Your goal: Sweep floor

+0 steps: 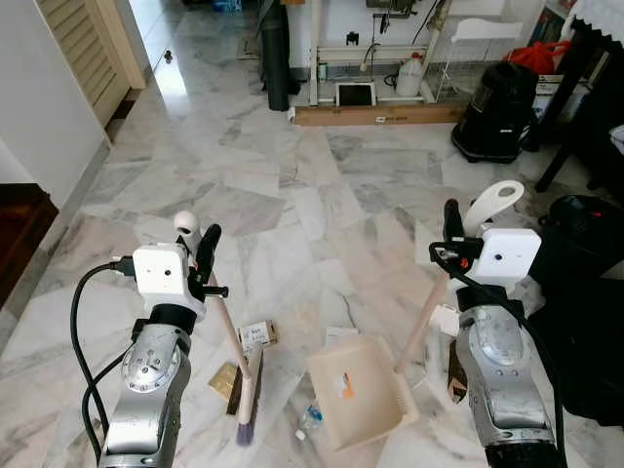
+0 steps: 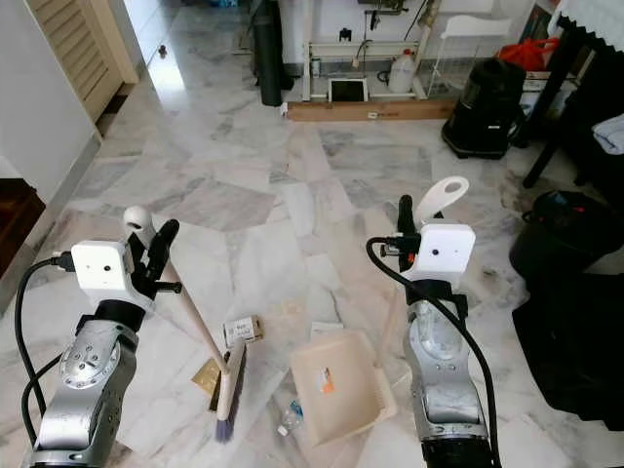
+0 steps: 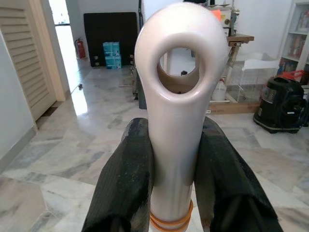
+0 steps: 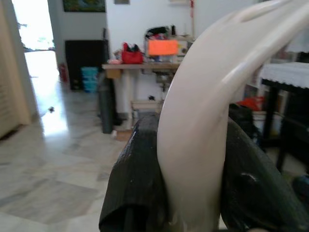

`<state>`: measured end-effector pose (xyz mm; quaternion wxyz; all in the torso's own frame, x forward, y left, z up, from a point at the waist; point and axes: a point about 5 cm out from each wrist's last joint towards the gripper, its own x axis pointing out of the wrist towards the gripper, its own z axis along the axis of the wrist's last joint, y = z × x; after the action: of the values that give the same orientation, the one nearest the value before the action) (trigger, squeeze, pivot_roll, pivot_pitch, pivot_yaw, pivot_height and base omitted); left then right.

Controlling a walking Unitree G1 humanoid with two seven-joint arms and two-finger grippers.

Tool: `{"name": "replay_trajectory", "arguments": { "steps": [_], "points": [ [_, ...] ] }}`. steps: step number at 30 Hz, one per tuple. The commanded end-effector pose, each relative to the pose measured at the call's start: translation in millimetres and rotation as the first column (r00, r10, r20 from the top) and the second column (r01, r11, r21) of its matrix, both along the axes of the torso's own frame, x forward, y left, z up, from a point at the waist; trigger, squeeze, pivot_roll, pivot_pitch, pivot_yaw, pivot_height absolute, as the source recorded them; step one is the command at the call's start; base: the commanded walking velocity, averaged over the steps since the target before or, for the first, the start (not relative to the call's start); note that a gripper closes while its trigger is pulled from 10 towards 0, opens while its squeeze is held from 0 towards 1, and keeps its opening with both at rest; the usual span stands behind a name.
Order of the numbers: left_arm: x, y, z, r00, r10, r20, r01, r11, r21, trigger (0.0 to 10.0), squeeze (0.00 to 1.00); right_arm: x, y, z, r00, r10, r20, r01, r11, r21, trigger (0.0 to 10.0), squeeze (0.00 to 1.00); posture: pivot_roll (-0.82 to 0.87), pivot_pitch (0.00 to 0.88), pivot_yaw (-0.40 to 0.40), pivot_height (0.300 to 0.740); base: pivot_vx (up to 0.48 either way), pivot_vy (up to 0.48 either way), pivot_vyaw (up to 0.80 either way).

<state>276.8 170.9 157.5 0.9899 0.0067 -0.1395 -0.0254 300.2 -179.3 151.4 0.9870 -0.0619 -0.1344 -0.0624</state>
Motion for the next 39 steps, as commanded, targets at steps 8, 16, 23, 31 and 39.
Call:
{"name": "replay_trajectory", "arguments": {
  "steps": [8,16,23,31,39],
  "points": [
    [-1.6,2.2,9.0,1.0,-0.02,0.024,0.019,1.0,0.023,10.0,0.0,-8.0,-29.4,-31.4,0.975,-0.206,-0.078,0.211,0.976,0.06,10.0,0.0,-0.04,0.152,0.042,0.74,0.0,0.0,0.0],
    [-0.3,4.2,11.1,0.999,-0.024,0.024,0.024,0.999,0.029,10.0,0.0,-6.4,-41.4,-66.2,0.942,-0.28,-0.182,0.297,0.953,0.068,10.0,0.0,-0.02,0.167,0.057,0.74,0.0,0.0,0.0],
    [-1.8,4.1,11.6,0.999,-0.033,0.02,0.033,0.999,0.036,10.0,0.0,-4.6,-42.6,-83.5,0.933,-0.283,-0.225,0.301,0.952,0.054,10.0,0.0,0.0,0.177,0.072,0.74,0.0,0.0,0.0],
    [-0.7,3.1,12.1,0.999,-0.04,0.018,0.039,0.999,0.038,10.0,0.0,0.6,-43.7,-83.7,0.937,-0.286,-0.201,0.299,0.953,0.039,10.0,0.0,0.0,0.174,0.076,0.74,0.0,0.0,0.0],
    [-0.6,2.5,13.1,0.999,-0.041,0.026,0.04,0.999,0.036,10.0,0.0,7.9,-48.7,-73.0,0.944,-0.294,-0.15,0.303,0.952,0.043,10.0,0.0,0.0,0.169,0.078,0.74,0.0,0.0,0.0]
  ]
}}
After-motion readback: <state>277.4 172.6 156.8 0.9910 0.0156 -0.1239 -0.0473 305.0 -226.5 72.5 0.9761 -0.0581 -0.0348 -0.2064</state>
